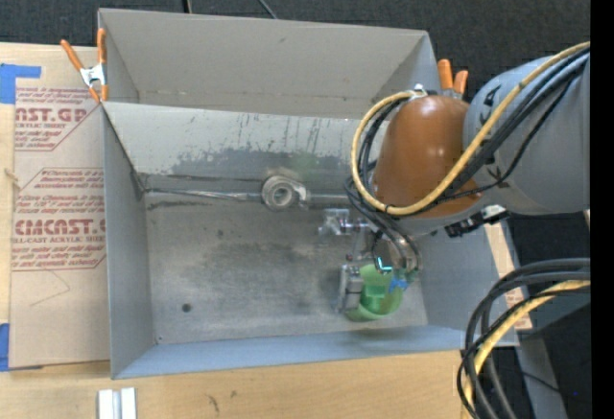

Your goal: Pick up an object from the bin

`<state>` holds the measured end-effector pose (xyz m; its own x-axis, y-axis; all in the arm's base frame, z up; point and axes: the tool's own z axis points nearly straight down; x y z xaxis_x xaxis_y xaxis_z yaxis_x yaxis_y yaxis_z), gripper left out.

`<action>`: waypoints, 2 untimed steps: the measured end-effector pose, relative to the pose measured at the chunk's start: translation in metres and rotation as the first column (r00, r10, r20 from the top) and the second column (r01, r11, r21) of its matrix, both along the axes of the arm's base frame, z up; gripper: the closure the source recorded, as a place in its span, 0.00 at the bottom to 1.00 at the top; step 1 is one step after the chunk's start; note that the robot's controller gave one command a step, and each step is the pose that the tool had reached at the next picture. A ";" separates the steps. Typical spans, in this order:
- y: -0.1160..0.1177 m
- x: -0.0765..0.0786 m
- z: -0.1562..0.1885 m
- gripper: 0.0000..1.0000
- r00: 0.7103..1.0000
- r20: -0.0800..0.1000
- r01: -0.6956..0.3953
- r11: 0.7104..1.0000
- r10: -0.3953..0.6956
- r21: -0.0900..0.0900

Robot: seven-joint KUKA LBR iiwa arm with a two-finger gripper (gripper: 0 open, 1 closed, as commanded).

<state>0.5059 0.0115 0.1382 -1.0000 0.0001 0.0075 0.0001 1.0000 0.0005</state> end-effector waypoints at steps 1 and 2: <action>-0.064 0.017 -0.044 0.00 0.976 0.005 -0.217 0.976 0.217 -0.001; -0.024 -0.013 0.028 0.00 0.797 0.012 -0.604 0.797 0.604 -0.002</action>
Offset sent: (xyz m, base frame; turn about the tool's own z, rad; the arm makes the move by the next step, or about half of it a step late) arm 0.0178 -0.0623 -0.0418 -0.2210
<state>0.4929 -0.0127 0.1662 -0.7973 -0.6036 -0.0043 -0.6036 0.7973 -0.0013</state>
